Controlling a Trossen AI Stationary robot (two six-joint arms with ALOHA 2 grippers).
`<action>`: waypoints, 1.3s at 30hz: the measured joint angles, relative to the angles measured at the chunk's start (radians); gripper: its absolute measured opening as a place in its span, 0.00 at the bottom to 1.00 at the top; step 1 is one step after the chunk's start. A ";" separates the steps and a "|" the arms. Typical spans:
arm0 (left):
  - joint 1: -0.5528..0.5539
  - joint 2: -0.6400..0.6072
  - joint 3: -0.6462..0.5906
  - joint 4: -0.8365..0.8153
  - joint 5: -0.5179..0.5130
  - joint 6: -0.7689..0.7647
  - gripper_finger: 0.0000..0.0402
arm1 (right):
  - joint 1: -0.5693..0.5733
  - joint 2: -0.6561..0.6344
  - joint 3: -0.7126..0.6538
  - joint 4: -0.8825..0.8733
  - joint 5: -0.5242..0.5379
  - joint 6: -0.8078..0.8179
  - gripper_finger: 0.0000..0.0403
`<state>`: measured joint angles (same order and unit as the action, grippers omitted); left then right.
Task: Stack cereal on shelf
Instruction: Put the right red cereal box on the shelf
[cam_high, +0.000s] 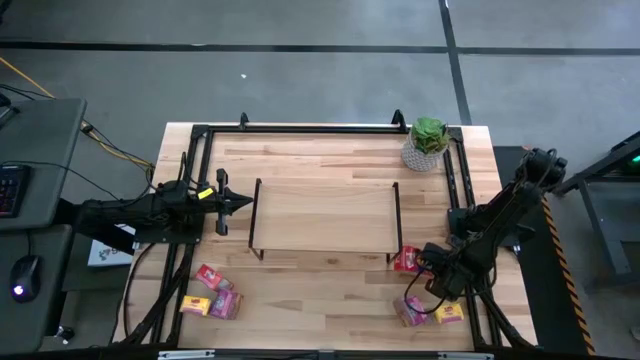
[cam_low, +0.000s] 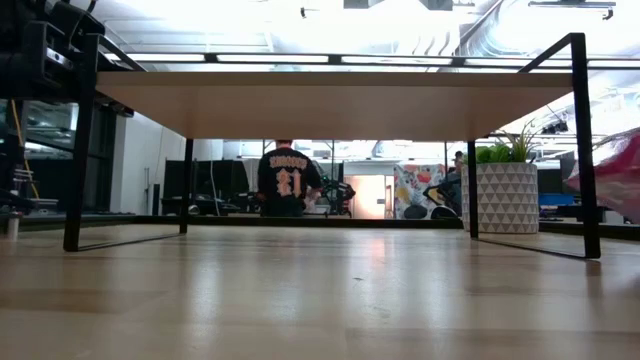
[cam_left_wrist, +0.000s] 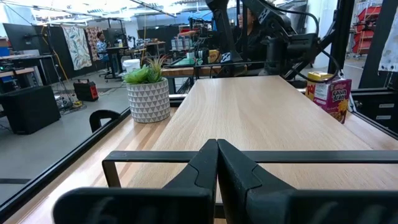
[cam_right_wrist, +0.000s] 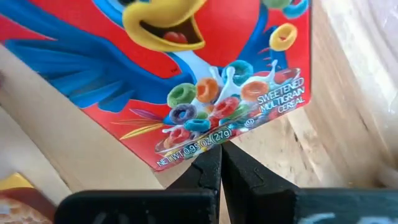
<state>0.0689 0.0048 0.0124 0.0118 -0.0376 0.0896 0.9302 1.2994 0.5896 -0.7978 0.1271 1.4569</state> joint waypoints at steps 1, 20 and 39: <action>0.000 0.000 0.000 0.000 0.000 0.000 0.01 | 0.000 -0.003 0.000 0.001 0.013 0.000 0.00; 0.000 0.000 0.000 0.000 0.000 0.000 0.01 | 0.000 -0.004 0.000 0.009 0.171 -0.009 0.00; 0.000 0.000 0.000 0.000 0.000 0.000 0.01 | 0.000 -0.004 0.000 0.107 0.382 -0.183 0.00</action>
<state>0.0685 0.0045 0.0125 0.0120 -0.0373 0.0895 0.9298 1.2957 0.5896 -0.6905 0.5087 1.2738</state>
